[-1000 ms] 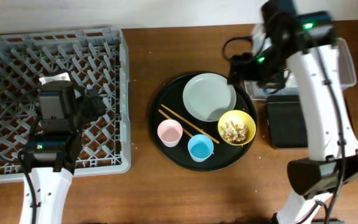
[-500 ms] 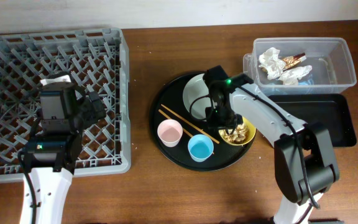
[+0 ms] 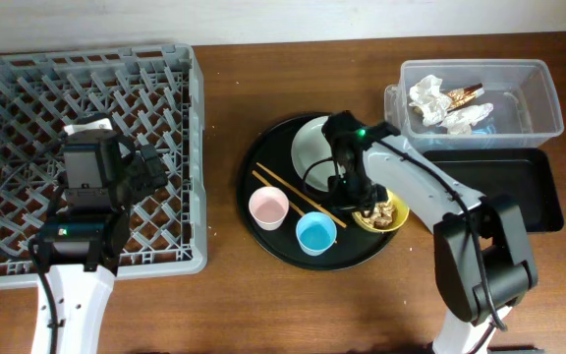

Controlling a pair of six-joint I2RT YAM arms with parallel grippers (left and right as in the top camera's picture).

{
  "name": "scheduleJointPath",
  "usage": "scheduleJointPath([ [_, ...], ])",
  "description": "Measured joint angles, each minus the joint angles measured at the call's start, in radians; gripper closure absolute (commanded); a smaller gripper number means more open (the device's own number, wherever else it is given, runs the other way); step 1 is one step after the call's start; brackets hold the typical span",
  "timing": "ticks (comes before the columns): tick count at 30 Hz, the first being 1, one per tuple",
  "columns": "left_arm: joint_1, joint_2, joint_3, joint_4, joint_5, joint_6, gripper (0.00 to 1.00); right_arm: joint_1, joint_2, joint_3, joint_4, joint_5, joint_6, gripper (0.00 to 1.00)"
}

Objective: Sort waste into correct bins and load items into the dishwasher rack
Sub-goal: 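Tip the yellow bowl's food scraps onto the black tray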

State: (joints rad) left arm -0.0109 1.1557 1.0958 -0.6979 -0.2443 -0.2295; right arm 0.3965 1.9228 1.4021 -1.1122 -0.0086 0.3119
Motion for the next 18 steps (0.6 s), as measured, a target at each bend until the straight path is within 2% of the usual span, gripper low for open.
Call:
scheduleJointPath([
  [3,0.0,0.0,0.0,0.0,0.0,0.0,0.01,0.0,-0.03,0.155,-0.166,-0.001,-0.006,0.96],
  [6,0.0,0.0,0.0,-0.001,-0.001,0.0,0.01,-0.027,-0.163,0.282,-0.25,-0.039,-0.057,0.96],
  [8,0.0,0.0,0.0,-0.001,0.0,0.0,0.01,-0.149,-0.299,0.298,-0.286,-0.083,-0.106,0.96],
  [10,0.0,0.0,0.0,-0.001,0.0,0.0,0.01,-0.273,-0.348,0.3,-0.29,-0.15,-0.177,0.96],
  [12,0.0,0.0,0.0,-0.001,0.0,0.0,0.01,-0.443,-0.36,0.3,-0.275,-0.257,-0.292,0.96],
  [15,0.0,0.0,0.0,-0.001,0.0,0.0,0.01,-0.616,-0.361,0.272,-0.214,-0.467,-0.432,0.96],
  [18,0.0,0.0,0.0,-0.002,0.0,0.0,0.01,-0.806,-0.357,0.131,-0.113,-0.716,-0.557,0.96],
])
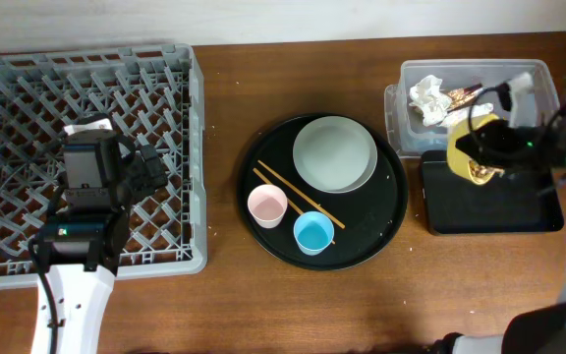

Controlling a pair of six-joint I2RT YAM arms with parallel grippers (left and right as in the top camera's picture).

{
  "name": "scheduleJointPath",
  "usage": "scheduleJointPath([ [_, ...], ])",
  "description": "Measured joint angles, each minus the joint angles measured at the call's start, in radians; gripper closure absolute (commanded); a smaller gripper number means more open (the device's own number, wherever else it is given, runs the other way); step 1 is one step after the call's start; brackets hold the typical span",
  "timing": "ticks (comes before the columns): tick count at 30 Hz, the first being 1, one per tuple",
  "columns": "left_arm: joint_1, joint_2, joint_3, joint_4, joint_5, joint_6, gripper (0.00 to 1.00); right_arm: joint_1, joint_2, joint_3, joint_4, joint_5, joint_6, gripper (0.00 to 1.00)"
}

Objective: Sort waste into correct bins and load items into the dishwasher rack
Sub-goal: 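Tip the yellow bowl's food scraps onto the black tray, then return the yellow bowl to the black round tray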

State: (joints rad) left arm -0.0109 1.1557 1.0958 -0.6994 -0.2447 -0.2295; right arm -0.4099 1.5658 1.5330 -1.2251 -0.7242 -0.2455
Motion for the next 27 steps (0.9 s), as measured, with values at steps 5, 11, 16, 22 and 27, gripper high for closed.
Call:
scheduleJointPath([
  [5,0.0,0.0,0.0,0.0,0.0,0.0,0.01,-0.157,0.004,-0.27,0.238,-0.222,-0.048,0.96],
  [11,0.0,0.0,0.0,0.0,0.0,0.0,0.01,-0.258,0.077,-0.409,0.438,-0.419,-0.05,0.96],
  [16,0.0,0.0,0.0,0.0,0.0,0.0,0.01,-0.341,0.228,-0.419,0.463,-0.681,-0.05,0.96],
  [22,0.0,0.0,0.0,0.0,0.0,0.0,0.01,-0.364,0.246,-0.419,0.455,-0.778,0.005,0.96],
  [27,0.0,0.0,0.0,0.0,0.0,0.0,0.01,-0.368,0.246,-0.42,0.455,-0.789,0.22,0.96],
])
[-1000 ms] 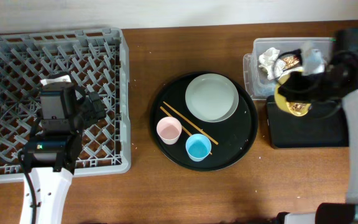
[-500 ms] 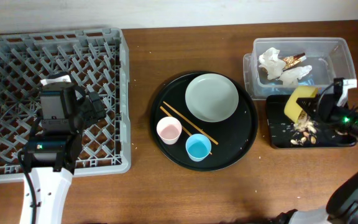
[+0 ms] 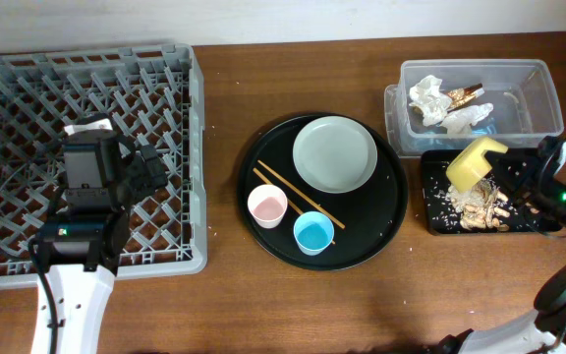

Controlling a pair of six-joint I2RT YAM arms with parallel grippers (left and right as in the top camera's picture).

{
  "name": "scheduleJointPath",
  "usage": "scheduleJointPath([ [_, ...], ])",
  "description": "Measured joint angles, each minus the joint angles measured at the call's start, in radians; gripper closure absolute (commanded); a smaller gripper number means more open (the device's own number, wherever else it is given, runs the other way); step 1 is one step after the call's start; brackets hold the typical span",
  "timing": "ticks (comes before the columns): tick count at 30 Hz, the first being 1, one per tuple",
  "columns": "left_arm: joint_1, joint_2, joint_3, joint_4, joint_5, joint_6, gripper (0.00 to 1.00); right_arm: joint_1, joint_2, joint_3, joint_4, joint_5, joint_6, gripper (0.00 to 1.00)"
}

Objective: Sort waste into correct bins and load items into the dishwasher rack
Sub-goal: 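Return the yellow bowl to the black round tray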

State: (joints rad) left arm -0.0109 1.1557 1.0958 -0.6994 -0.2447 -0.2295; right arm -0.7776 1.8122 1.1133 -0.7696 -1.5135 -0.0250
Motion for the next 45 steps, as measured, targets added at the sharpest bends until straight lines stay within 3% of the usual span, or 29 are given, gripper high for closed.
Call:
scheduleJointPath([
  [3,0.0,0.0,0.0,0.0,0.0,0.0,0.01,-0.026,0.0,0.0,0.002,0.021,0.055,0.96],
  [7,0.0,0.0,0.0,-0.002,0.0,0.0,0.01,-0.047,0.0,-0.001,0.013,0.05,-0.013,0.96],
  [16,0.0,0.0,0.0,-0.023,0.0,0.0,0.01,-0.004,-0.013,-0.002,0.062,0.086,0.018,0.96],
  [21,0.0,0.0,0.0,-0.023,0.0,0.0,0.01,0.342,-0.31,0.03,-0.038,0.401,0.031,0.96],
  [24,0.0,0.0,0.0,-0.023,0.0,0.0,0.01,0.631,-0.431,0.065,-0.043,0.732,0.109,0.96],
  [28,0.0,0.0,0.0,-0.023,0.0,0.0,0.01,1.0,-0.394,0.069,-0.076,1.16,0.241,0.96],
  [31,0.0,0.0,0.0,-0.023,0.0,0.0,0.01,1.141,-0.312,0.069,-0.114,1.337,0.309,0.96],
  [39,0.0,0.0,0.0,-0.023,0.0,0.0,0.01,1.203,-0.107,0.068,-0.143,1.428,0.344,0.95],
  [40,0.0,0.0,0.0,-0.023,0.0,0.0,0.01,1.203,-0.107,0.068,-0.152,1.428,0.351,0.73],
  [41,0.0,0.0,0.0,-0.023,0.0,0.0,0.01,1.203,-0.107,0.068,-0.159,1.428,0.357,0.63],
  [45,0.0,0.0,0.0,-0.023,0.0,0.0,0.01,1.203,-0.107,0.068,-0.169,1.419,0.37,0.61],
])
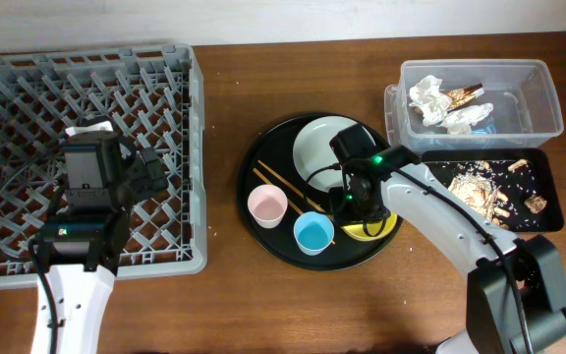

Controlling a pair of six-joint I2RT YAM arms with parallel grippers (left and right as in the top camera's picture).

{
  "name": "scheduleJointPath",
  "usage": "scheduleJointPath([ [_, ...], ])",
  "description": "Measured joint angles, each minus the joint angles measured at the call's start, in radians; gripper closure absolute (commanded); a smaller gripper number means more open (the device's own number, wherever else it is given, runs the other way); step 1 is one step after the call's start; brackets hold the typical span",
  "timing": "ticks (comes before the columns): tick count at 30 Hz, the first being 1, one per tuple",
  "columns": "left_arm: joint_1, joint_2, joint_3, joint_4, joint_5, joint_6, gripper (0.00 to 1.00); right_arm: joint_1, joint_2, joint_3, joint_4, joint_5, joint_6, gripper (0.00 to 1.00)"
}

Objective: Sort waste into correct bins and load items into the dishwasher rack
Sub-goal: 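Return the yellow bowl to the black round tray, then grasp the blue cup with the right gripper, then lift the blue cup and hand it to the left gripper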

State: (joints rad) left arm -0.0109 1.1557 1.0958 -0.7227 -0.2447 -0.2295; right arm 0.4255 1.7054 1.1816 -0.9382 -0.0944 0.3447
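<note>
A yellow bowl [376, 232], now empty, sits at the right of the round black tray [268, 147]. My right gripper [355, 205] is down on the bowl's left rim and looks shut on it. Also on that tray are a pale green plate [322, 147], a pink cup [267, 206], a blue cup [314, 233] and chopsticks [283, 187]. Food scraps [481, 187] lie in the black rectangular tray [519, 218]. At the left, my left gripper [163, 167] hangs open over the grey dishwasher rack [28, 74], holding nothing.
A clear plastic bin [537, 116] at the back right holds crumpled paper [425, 98] and wrappers. It stands directly behind the black rectangular tray. The rack fills the table's left side up to its front edge.
The right gripper was tipping the yellow bowl over the rectangular tray, with scraps falling out. Now the bowl rests empty on the round tray with the gripper still on it. The left arm has not moved.
The right gripper first stood at the bowl of scraps on the round tray. Then it held the bowl over the rectangular tray, and then tilted it with scraps spilled in. The bowl is back on the round tray, empty. The left arm stayed over the rack throughout.
</note>
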Motion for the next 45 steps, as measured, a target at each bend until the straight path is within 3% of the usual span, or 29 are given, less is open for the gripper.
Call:
scheduleJointPath([
  [3,0.0,0.0,0.0,-0.002,0.0,0.0,0.01,0.0,0.0,0.039,-0.061,-0.004,0.0,0.61],
  [6,0.0,0.0,0.0,-0.001,0.0,0.0,0.01,-0.01,-0.03,0.217,-0.17,-0.003,-0.001,0.5],
  [9,0.0,0.0,0.0,0.0,0.0,0.0,0.01,-0.016,-0.092,0.297,-0.267,-0.019,-0.005,0.5],
  [15,0.0,0.0,0.0,0.0,0.0,0.0,0.01,0.06,-0.098,0.168,-0.251,-0.079,0.017,0.51],
  [24,0.0,0.0,0.0,-0.005,0.023,0.0,0.01,0.091,-0.098,0.051,-0.097,-0.093,0.105,0.52],
  [30,0.0,0.0,0.0,-0.033,0.072,0.0,0.01,0.106,-0.098,-0.026,-0.036,-0.087,0.168,0.7],
  [35,0.0,0.0,0.0,-0.034,0.088,0.0,0.01,0.106,-0.094,-0.057,0.024,-0.087,0.199,0.78],
  [37,0.0,0.0,0.0,-0.034,0.088,0.0,0.01,0.106,-0.069,-0.06,0.029,-0.087,0.206,0.96],
  [41,0.0,0.0,0.0,-0.035,0.094,0.0,0.01,0.106,-0.051,-0.066,0.019,-0.091,0.209,0.96],
  [45,0.0,0.0,0.0,-0.018,0.166,0.0,0.01,0.087,-0.087,0.055,-0.137,-0.093,0.195,0.96],
])
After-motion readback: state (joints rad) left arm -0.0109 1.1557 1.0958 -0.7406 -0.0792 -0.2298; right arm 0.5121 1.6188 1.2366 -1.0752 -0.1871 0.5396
